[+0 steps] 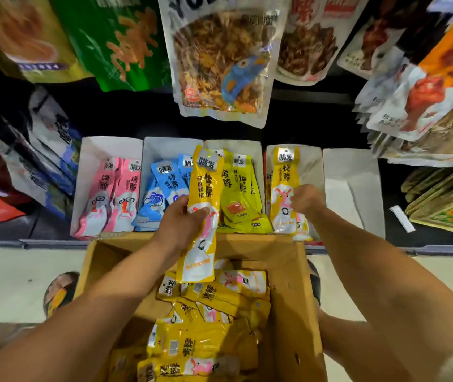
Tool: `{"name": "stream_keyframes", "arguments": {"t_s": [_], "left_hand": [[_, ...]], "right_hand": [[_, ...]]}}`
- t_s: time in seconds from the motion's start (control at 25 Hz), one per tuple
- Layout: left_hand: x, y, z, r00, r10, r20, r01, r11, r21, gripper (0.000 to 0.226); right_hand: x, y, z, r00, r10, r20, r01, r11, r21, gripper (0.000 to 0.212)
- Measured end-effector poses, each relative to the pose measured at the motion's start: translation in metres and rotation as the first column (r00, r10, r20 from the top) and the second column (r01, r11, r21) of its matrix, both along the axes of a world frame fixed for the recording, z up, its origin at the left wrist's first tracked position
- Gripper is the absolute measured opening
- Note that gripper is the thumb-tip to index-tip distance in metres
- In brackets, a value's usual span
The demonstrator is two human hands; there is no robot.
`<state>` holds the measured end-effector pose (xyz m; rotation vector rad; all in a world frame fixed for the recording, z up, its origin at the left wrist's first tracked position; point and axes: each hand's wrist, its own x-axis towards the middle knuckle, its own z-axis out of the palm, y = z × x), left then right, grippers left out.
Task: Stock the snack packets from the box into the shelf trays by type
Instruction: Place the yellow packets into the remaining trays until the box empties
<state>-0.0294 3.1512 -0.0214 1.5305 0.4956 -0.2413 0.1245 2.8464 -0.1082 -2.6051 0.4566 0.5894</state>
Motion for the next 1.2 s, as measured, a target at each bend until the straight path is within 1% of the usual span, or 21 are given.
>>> {"name": "stream_keyframes", "arguments": {"t_s": [0.08,0.2,0.24,0.32,0.4,0.52,0.6,0.72,0.84,0.92,1.0,1.04,1.12,1.2], "left_hand": [[-0.001,0.001,-0.004,1.0,-0.015,0.001,0.015,1.0,0.017,0.019],[-0.006,0.004,-0.007,1.0,-0.015,-0.006,0.015,0.999,0.028,0.017],[-0.007,0.004,-0.007,1.0,-0.017,-0.01,0.018,0.999,0.028,0.016],[-0.009,0.005,-0.006,1.0,-0.02,-0.015,0.02,1.0,0.021,0.015],[-0.009,0.006,-0.004,1.0,-0.016,-0.015,0.017,1.0,0.01,0.015],[-0.009,0.007,-0.004,1.0,0.001,-0.03,-0.001,1.0,-0.011,0.017],[-0.008,0.006,-0.003,0.999,0.011,-0.041,-0.012,1.0,-0.02,0.017],[-0.007,0.005,0.002,0.999,0.025,-0.047,-0.026,0.999,-0.024,0.017],[-0.008,0.003,0.006,0.998,0.029,-0.057,-0.033,0.997,-0.07,0.016],[-0.007,0.0,0.008,0.996,0.052,-0.077,-0.058,0.994,-0.09,0.016],[-0.006,-0.003,0.013,0.991,0.088,-0.099,-0.098,0.99,-0.105,0.015],[-0.005,-0.005,0.015,0.988,0.102,-0.118,-0.116,0.987,-0.114,0.015],[-0.005,-0.007,0.021,0.983,0.114,-0.147,-0.136,0.98,-0.145,0.017],[-0.006,-0.008,0.027,0.983,0.095,-0.155,-0.123,0.977,-0.177,0.019]], "right_hand": [[-0.002,0.002,-0.019,0.999,-0.003,-0.045,0.003,1.0,0.013,0.028],[-0.004,0.004,-0.042,0.998,0.031,-0.057,-0.028,0.998,0.052,0.032],[-0.002,0.003,-0.052,0.998,0.04,-0.049,-0.036,0.997,0.071,0.037],[-0.002,0.006,-0.057,0.998,0.043,-0.036,-0.038,0.99,0.136,0.056],[-0.006,0.015,-0.045,0.996,0.074,-0.052,-0.067,0.989,0.132,0.065],[-0.005,0.02,-0.035,0.982,0.155,-0.104,-0.149,0.987,0.064,0.064],[-0.003,0.019,-0.029,0.98,0.173,-0.098,-0.168,0.984,0.062,0.072],[-0.005,0.022,-0.004,0.977,0.206,-0.046,-0.202,0.975,0.091,0.071],[-0.014,0.031,0.032,0.976,0.217,0.001,-0.217,0.972,0.093,0.071],[-0.024,0.041,0.057,0.971,0.233,0.054,-0.237,0.966,0.103,0.065],[-0.039,0.058,0.082,0.944,0.307,0.123,-0.321,0.94,0.118,0.058],[-0.048,0.067,0.092,0.923,0.349,0.159,-0.37,0.921,0.123,0.059],[-0.07,0.084,0.109,0.892,0.382,0.242,-0.427,0.888,0.171,0.06],[-0.096,0.1,0.121,0.887,0.337,0.316,-0.421,0.87,0.255,0.057]]}}
